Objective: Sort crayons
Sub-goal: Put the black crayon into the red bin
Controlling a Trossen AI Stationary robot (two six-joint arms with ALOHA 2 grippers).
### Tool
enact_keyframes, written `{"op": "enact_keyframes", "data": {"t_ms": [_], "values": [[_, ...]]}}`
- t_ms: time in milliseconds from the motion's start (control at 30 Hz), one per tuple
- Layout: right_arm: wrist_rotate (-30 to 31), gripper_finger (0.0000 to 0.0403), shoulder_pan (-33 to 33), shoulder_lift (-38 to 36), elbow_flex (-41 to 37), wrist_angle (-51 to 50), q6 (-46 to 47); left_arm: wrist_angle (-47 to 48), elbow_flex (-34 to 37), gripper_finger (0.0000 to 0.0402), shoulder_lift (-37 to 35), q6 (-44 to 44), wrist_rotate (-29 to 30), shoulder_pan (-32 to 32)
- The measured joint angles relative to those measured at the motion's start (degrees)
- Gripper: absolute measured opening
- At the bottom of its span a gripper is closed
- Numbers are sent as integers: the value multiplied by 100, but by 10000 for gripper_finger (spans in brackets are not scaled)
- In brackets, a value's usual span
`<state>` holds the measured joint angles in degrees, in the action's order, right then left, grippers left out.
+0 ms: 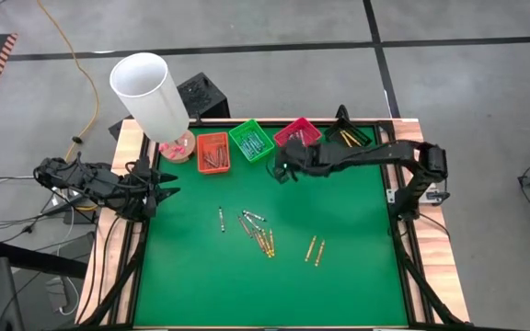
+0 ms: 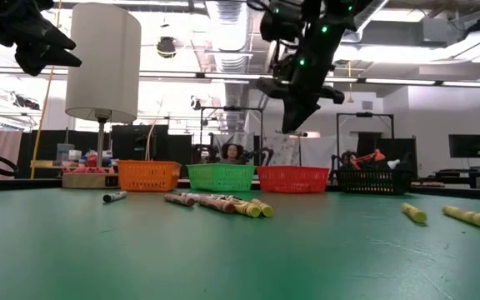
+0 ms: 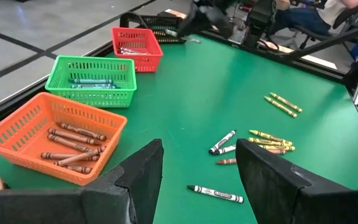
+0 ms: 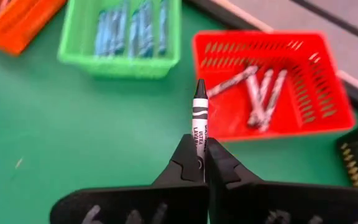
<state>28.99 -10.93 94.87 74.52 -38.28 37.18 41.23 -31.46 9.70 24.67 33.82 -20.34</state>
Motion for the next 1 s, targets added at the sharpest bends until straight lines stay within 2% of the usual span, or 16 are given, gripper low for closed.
{"op": "enact_keyframes", "data": {"t_ms": [267,400,567,633,800,1000], "values": [[133,1,-734,9,0,842,-1034,0,0,192,1,0,0,2],[133,1,-1086,9,0,919,-1811,0,0,192,0,0,0,1],[119,1,-1379,9,0,904,-3701,4,0,192,-1,0,0,1],[-39,1,-1443,9,0,894,-4345,4,0,192,1,0,0,0],[-931,1,-1673,9,-2,831,-5741,8,0,192,1,-4,106,0],[-1017,1,-1899,71,-92,678,-6649,9,0,192,-1,-4,136,0]]}}
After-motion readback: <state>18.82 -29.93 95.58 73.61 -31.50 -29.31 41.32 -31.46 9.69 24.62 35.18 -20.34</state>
